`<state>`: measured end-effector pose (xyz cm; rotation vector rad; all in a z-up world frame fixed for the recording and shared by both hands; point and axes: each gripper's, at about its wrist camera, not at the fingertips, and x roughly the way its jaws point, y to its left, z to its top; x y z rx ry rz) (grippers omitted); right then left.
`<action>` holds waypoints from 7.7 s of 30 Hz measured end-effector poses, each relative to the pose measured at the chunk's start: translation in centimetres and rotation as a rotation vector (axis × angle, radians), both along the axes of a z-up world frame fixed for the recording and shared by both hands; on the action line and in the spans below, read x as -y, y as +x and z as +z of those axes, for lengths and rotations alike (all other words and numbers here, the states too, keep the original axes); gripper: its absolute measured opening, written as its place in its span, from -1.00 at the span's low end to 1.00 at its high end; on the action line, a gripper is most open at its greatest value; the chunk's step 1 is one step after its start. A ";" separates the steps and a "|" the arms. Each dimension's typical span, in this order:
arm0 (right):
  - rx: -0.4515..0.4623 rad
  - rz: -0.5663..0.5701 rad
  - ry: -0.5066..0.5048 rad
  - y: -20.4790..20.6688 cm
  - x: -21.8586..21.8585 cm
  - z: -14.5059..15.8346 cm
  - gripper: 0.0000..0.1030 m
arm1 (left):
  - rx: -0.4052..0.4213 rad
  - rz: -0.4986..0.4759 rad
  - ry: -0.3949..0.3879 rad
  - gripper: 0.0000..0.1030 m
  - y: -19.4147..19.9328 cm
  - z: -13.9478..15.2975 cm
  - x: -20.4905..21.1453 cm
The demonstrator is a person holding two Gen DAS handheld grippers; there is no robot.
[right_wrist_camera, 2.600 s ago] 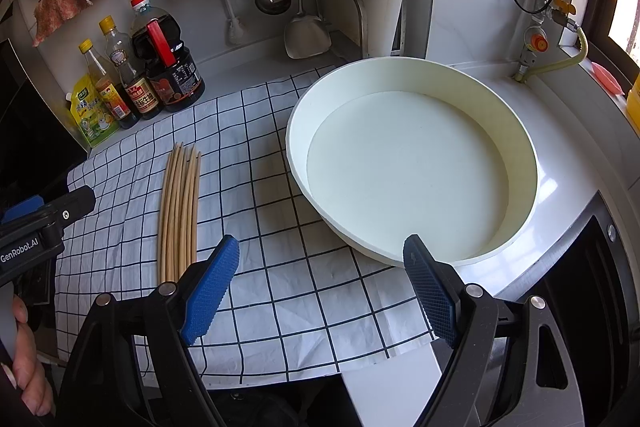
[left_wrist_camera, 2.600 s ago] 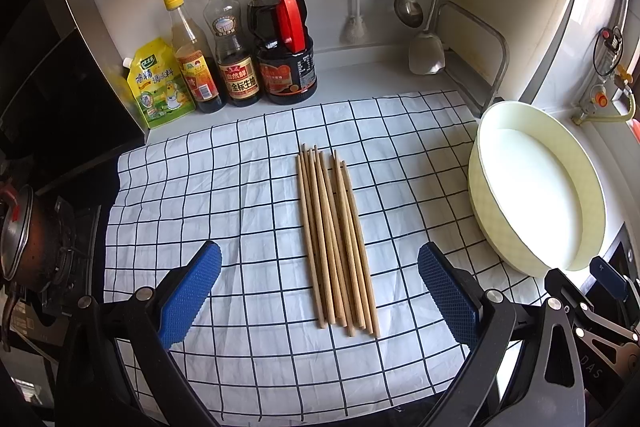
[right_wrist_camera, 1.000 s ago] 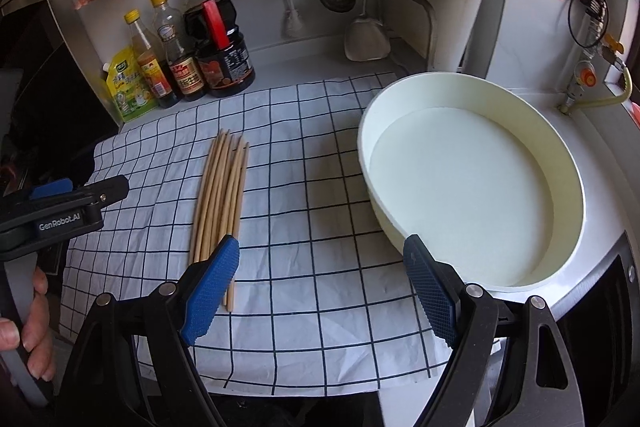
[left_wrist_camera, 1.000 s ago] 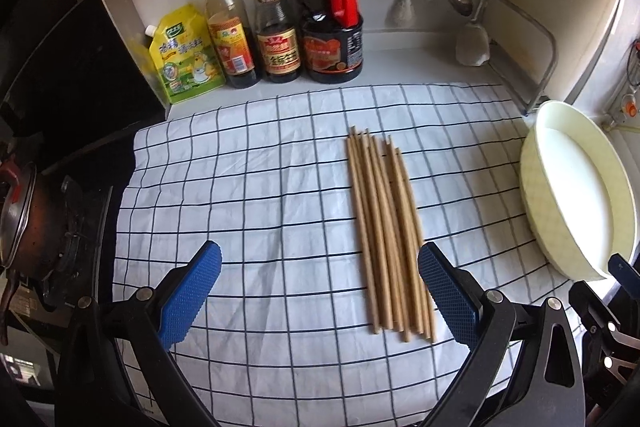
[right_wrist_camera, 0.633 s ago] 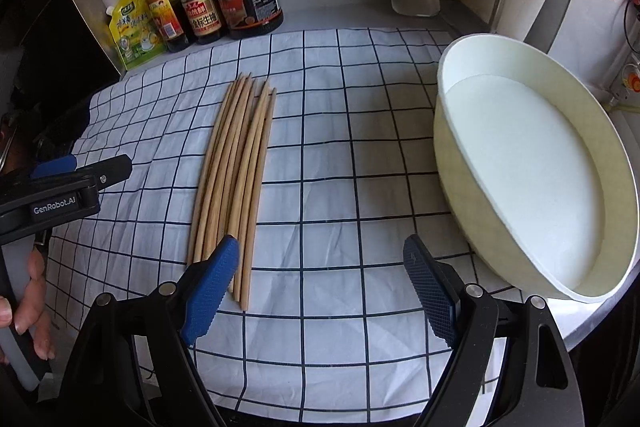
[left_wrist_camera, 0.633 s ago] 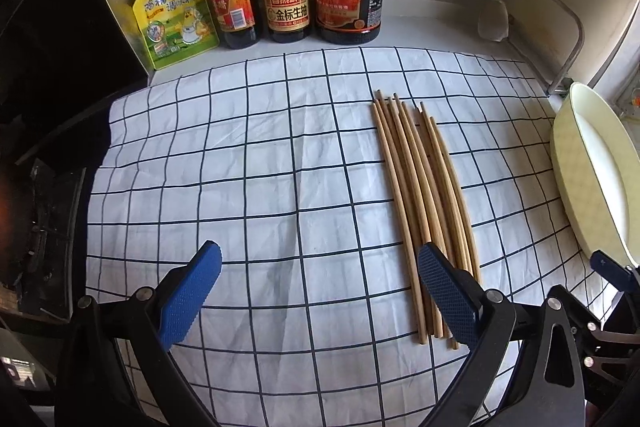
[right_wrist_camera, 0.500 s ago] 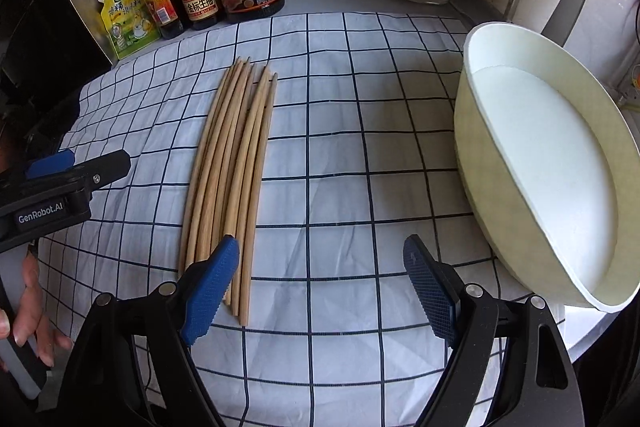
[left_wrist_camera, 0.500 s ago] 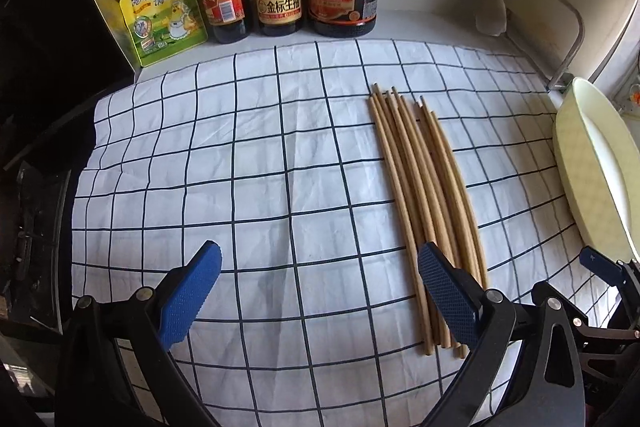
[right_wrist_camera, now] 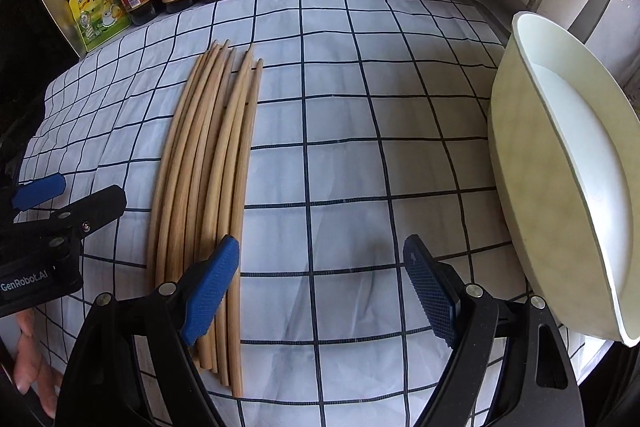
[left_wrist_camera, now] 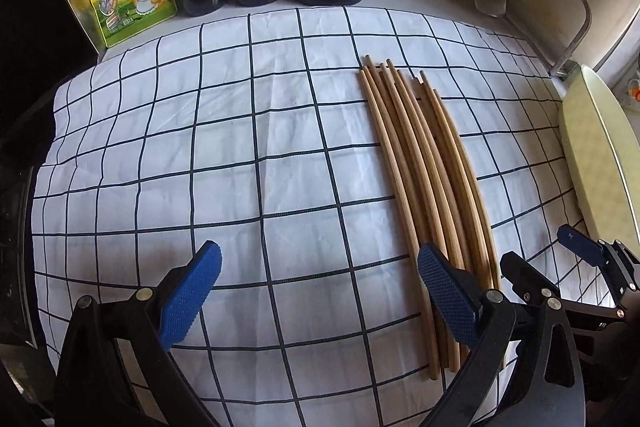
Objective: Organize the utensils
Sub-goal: 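Lower the left tool onto one wooden chopstick and close it while the right tool grasps another, then lift the held chopstick with the left tool toward the white basin while the right tool carries its own, then open the left tool over the basin while the right tool releases its chopstick, then move both open tools back over the chopstick bundle on the cloth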
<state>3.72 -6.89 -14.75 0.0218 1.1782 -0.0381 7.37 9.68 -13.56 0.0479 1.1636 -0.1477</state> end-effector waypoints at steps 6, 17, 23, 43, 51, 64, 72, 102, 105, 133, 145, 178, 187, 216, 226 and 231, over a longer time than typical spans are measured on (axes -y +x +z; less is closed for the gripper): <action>-0.003 0.018 -0.023 0.1 -0.5 -0.1 0.56 | -0.009 -0.001 -0.023 0.88 0.3 -0.4 -0.1; -0.034 0.064 -0.075 -0.3 -1.3 -0.3 0.56 | -0.016 0.000 -0.014 0.88 0.5 -0.8 -0.1; -0.020 0.053 -0.103 -0.2 -0.7 -0.4 0.56 | -0.016 -0.008 0.000 0.88 0.5 -1.0 0.2; 0.006 0.016 -0.102 -0.6 1.6 -0.6 0.56 | -0.005 -0.014 0.058 0.89 0.6 -1.7 1.6; 0.027 0.025 -0.115 -0.8 1.4 -0.6 0.56 | 0.031 0.018 0.110 0.89 0.4 -1.5 1.3; 0.030 0.029 -0.116 -0.7 1.4 -0.6 0.56 | 0.016 0.023 0.128 0.88 0.3 -1.3 2.0; 0.036 0.028 -0.113 -0.8 1.4 -0.6 0.56 | -0.012 0.014 0.130 0.89 0.3 -2.1 2.3; 0.017 0.120 0.137 -1.4 0.7 1.2 -0.88 | -0.086 -0.084 -0.035 -0.86 -0.2 0.0 2.1; 0.025 0.118 0.165 -1.8 0.9 2.3 -0.88 | -0.079 -0.084 -0.045 -0.86 -0.6 1.2 1.8; 0.207 -0.335 0.185 -9.2 21.4 10.3 -0.88 | 0.053 -0.614 -0.218 -0.86 -2.2 12.8 24.8; 0.169 -0.462 0.216 -6.7 27.7 7.3 -0.88 | -0.047 -0.755 -0.133 -0.86 0.3 8.5 33.8; 0.115 -0.457 0.190 -5.9 28.2 5.9 -0.65 | -0.061 -0.687 -0.042 0.18 2.6 5.8 33.1; 0.140 -0.438 0.190 -7.0 26.6 7.7 -0.50 | -0.021 -0.649 -0.058 0.19 1.8 7.7 29.8; 0.151 -0.186 0.143 -9.2 14.7 10.3 -0.27 | 0.027 -0.416 -0.095 0.22 -4.3 9.2 15.2; 0.097 -0.056 0.175 -7.8 9.6 8.5 -0.27 | -0.003 -0.251 -0.081 0.28 -4.5 7.6 8.5; 0.085 0.010 0.182 -6.6 6.8 7.8 -0.23 | -0.028 -0.167 -0.072 0.30 -4.3 6.1 5.0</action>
